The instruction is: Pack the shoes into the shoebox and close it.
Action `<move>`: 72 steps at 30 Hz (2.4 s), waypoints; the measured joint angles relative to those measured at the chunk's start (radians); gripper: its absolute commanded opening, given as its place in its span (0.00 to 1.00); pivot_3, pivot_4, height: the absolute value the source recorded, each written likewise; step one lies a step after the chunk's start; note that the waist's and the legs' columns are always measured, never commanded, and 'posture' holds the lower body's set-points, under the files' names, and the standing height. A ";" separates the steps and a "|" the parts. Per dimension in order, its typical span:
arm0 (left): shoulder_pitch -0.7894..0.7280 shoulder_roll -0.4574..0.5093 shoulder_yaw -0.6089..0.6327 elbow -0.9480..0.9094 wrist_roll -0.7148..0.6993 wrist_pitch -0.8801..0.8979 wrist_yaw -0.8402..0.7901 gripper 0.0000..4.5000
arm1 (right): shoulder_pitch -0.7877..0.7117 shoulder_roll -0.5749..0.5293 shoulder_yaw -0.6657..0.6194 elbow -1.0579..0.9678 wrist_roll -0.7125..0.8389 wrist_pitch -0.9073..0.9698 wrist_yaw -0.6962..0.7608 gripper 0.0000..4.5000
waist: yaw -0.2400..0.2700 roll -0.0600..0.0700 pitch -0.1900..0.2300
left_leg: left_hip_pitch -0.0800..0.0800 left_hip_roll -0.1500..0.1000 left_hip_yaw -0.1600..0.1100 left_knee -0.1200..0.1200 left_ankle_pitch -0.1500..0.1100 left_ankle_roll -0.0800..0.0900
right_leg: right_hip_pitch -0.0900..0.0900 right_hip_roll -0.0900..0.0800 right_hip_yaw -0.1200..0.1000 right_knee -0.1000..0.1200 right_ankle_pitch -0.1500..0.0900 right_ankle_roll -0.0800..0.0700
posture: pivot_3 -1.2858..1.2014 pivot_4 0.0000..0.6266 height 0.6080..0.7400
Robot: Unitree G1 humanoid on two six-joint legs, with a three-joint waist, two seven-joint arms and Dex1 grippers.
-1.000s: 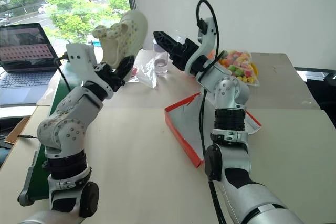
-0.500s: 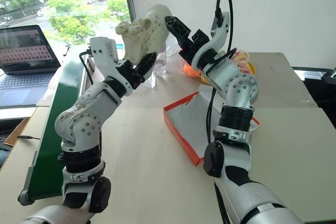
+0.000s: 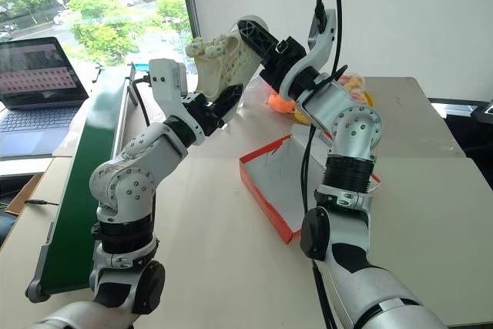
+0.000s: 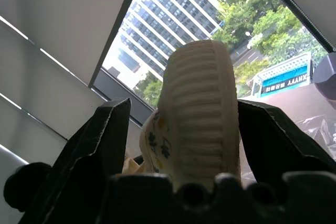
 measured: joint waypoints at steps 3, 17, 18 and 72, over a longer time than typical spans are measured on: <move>0.000 0.008 0.010 -0.001 -0.017 0.016 -0.005 0.58 | 0.002 -0.003 0.009 0.012 -0.005 -0.005 0.002 0.33 | -0.001 0.000 0.000 | 0.000 0.000 0.000 0.000 0.000 0.000 | 0.000 0.000 0.000 0.000 0.000 0.000 | 0.52 0.24 1.00; 0.051 0.153 0.111 -0.070 -0.265 0.216 -0.059 1.00 | -0.050 -0.177 0.091 0.076 -0.078 -0.038 0.109 0.13 | -0.004 0.001 0.001 | 0.000 0.000 0.000 0.000 0.000 0.000 | 0.000 0.000 0.000 0.000 0.000 0.000 | 0.52 0.24 1.00; 0.058 0.175 0.116 -0.076 -0.279 0.226 -0.069 1.00 | -0.066 -0.210 0.094 0.076 -0.079 -0.031 0.127 0.13 | -0.003 0.001 0.001 | 0.000 0.000 0.000 -0.001 0.000 0.000 | 0.000 0.000 0.000 -0.001 0.000 0.000 | 0.52 0.24 1.00; 0.247 0.730 -0.116 -0.338 -0.288 0.250 -0.451 1.00 | -0.023 -0.526 0.808 0.683 -0.955 -0.439 1.054 0.13 | 0.015 0.000 0.002 | 0.003 -0.001 0.002 0.001 0.001 -0.002 | -0.001 0.000 0.002 0.003 -0.003 -0.001 | 0.52 0.24 1.00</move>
